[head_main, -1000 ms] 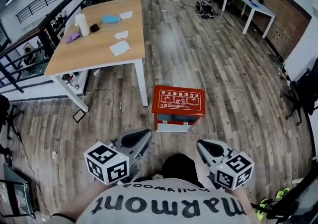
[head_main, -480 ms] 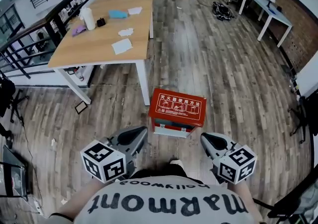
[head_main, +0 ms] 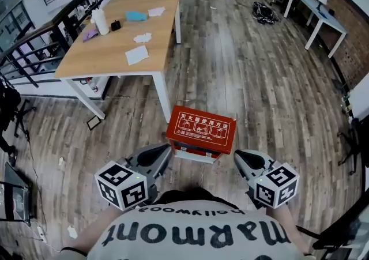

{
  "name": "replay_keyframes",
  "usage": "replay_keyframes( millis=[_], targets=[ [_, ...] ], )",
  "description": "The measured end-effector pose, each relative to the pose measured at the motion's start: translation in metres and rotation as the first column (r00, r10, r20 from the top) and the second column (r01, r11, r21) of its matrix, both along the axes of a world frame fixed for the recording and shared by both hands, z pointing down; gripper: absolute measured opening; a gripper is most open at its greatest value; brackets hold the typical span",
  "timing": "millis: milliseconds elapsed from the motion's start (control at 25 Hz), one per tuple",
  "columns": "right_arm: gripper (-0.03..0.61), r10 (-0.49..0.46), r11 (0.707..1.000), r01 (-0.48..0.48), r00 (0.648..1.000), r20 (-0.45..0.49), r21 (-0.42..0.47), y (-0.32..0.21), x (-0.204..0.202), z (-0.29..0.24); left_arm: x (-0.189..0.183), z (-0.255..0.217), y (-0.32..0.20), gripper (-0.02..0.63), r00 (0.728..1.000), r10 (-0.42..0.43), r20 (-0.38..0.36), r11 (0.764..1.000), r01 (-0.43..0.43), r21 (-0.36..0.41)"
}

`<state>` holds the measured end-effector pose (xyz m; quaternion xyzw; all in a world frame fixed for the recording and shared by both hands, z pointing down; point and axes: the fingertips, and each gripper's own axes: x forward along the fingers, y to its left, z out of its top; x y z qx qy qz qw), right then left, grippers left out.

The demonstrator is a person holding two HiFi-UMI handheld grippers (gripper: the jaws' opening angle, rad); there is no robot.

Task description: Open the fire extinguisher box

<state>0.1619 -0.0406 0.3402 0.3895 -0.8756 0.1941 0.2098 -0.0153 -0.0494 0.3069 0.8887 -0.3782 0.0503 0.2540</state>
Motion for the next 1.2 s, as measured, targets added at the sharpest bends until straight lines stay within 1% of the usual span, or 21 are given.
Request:
replay_keyframes(
  millis=[280, 480, 720, 920, 1080, 1200],
  targets=[
    [0.011, -0.053, 0.998, 0.053, 0.998, -0.03, -0.016, -0.02, 0.021, 0.011, 0.016, 0.006, -0.02, 0.006, 0.998, -0.056, -0.017, 0.998, 0.056, 0.0],
    [0.011, -0.096, 0.995, 0.096, 0.995, -0.032, -0.025, -0.033, 0.027, 0.018, 0.022, 0.016, -0.027, 0.006, 0.995, -0.097, -0.02, 0.995, 0.097, -0.013],
    [0.011, -0.119, 0.992, 0.119, 0.993, -0.003, -0.05, -0.043, 0.027, 0.034, 0.024, 0.032, -0.026, 0.006, 0.993, -0.119, 0.014, 0.991, 0.12, -0.054],
    [0.011, -0.111, 0.989, 0.111, 0.994, 0.004, -0.096, -0.053, 0.021, 0.053, 0.009, 0.041, -0.027, 0.006, 0.99, -0.136, 0.046, 0.987, 0.139, -0.086],
    [0.011, -0.107, 0.988, 0.107, 0.994, 0.004, -0.114, -0.063, 0.001, 0.057, -0.016, 0.045, -0.036, 0.006, 0.988, -0.145, 0.056, 0.983, 0.15, -0.109],
    [0.011, -0.09, 0.987, 0.091, 0.996, 0.012, -0.131, -0.069, -0.019, 0.059, -0.034, 0.043, -0.051, 0.006, 0.989, -0.132, 0.06, 0.984, 0.139, -0.114]
  ],
)
